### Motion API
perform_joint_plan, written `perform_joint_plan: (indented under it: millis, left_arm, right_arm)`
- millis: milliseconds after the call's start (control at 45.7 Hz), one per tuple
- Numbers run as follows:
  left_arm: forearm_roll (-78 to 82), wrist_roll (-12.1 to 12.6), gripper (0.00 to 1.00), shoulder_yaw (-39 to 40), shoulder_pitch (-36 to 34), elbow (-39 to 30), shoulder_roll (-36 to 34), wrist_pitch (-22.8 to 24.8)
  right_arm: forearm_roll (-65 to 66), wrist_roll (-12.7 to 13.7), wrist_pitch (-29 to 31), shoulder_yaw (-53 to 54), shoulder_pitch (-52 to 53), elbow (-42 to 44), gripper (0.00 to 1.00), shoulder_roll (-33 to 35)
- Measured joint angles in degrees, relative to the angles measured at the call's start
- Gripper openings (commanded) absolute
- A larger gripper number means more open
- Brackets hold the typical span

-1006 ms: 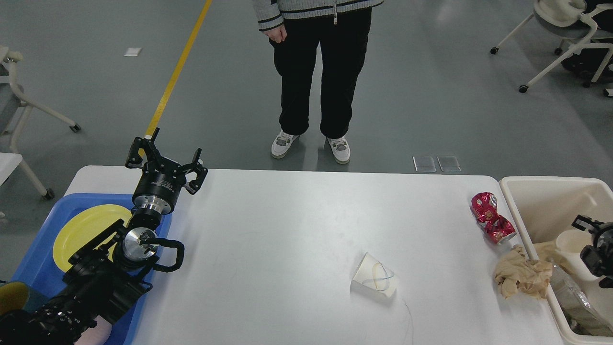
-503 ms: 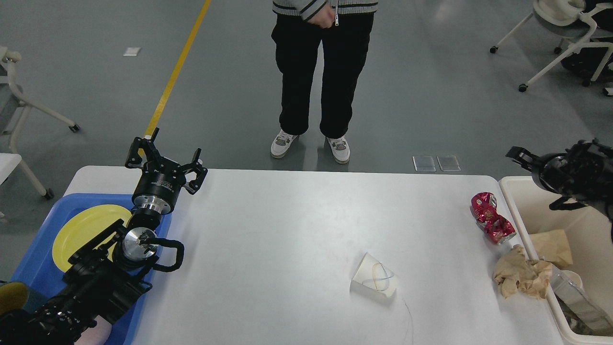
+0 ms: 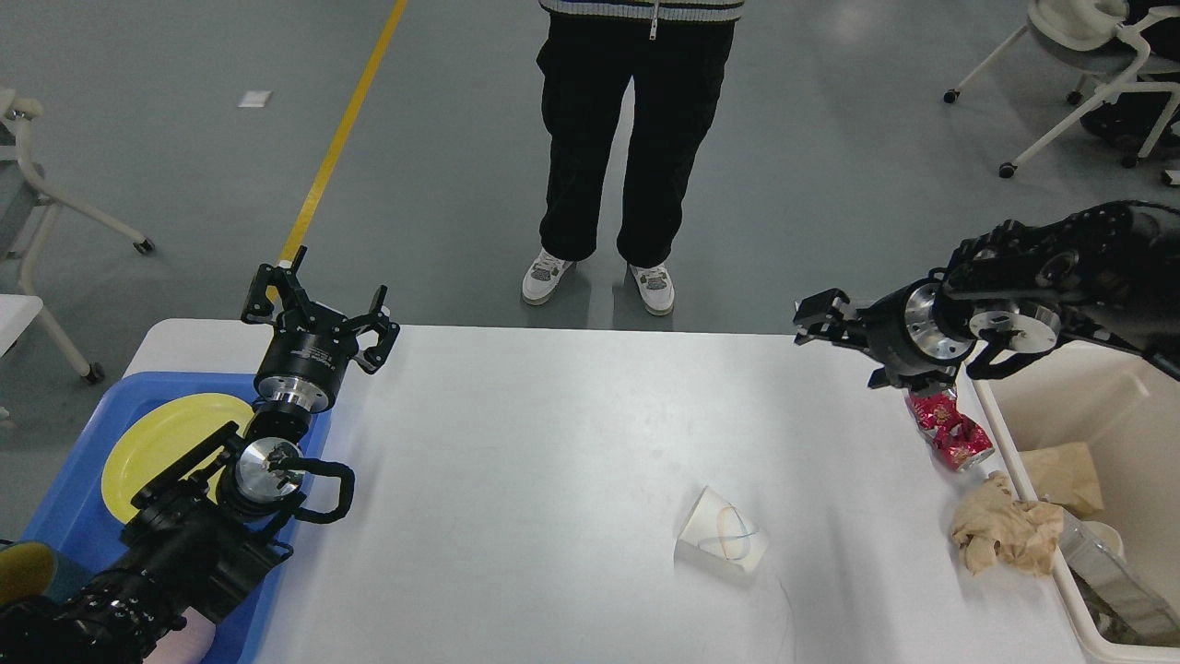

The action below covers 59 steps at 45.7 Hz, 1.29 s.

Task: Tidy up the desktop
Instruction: 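Reach the right gripper to the white paper cone on the table, then grasp the white paper cone and carry it into the bin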

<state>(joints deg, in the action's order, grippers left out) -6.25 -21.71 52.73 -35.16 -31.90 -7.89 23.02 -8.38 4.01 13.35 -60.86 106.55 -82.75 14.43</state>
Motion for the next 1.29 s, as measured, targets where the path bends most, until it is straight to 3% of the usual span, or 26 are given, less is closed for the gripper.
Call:
perform_joint_plan:
  millis: [153, 525, 656, 875, 962, 1071, 1290]
  left_arm:
    - [-0.03, 0.00, 1.00, 0.00, 0.00, 0.03, 0.00, 0.00]
    - [-0.03, 0.00, 0.99, 0.00, 0.00, 0.04, 0.01, 0.05]
    - [-0.03, 0.00, 0.99, 0.00, 0.00, 0.03, 0.01, 0.04]
    - [-0.03, 0.00, 0.99, 0.00, 0.00, 0.01, -0.03, 0.02]
    - [-0.03, 0.00, 1.00, 0.00, 0.00, 0.01, -0.02, 0.01]
    - [-0.03, 0.00, 0.99, 0.00, 0.00, 0.00, -0.02, 0.01]
    - [0.01, 0.00, 0.99, 0.00, 0.00, -0.01, -0.02, 0.00]
  right_arm:
    - [-0.80, 0.02, -2.12, -0.42, 0.56, -2.71, 1.00, -1.74]
    - [-1.31, -0.81, -21.84, 3.87, -18.67, 0.71, 1.00, -6.24]
    - [5.36, -6.55, -28.72, 2.42, -20.26, 0.78, 0.99, -6.68]
    - [15.07, -22.28, -39.10, -6.39, -18.52, 0.27, 0.99, -10.23]
    - [17.94, -27.45, -42.31, -11.65, -18.39, 0.88, 0.99, -13.51]
    - [19.74, -29.95, -45.15, -18.16, -18.68, 3.33, 0.99, -17.43]
    - [20.87, -30.46, -45.66, -22.71, -20.84, 7.52, 1.00, -21.67]
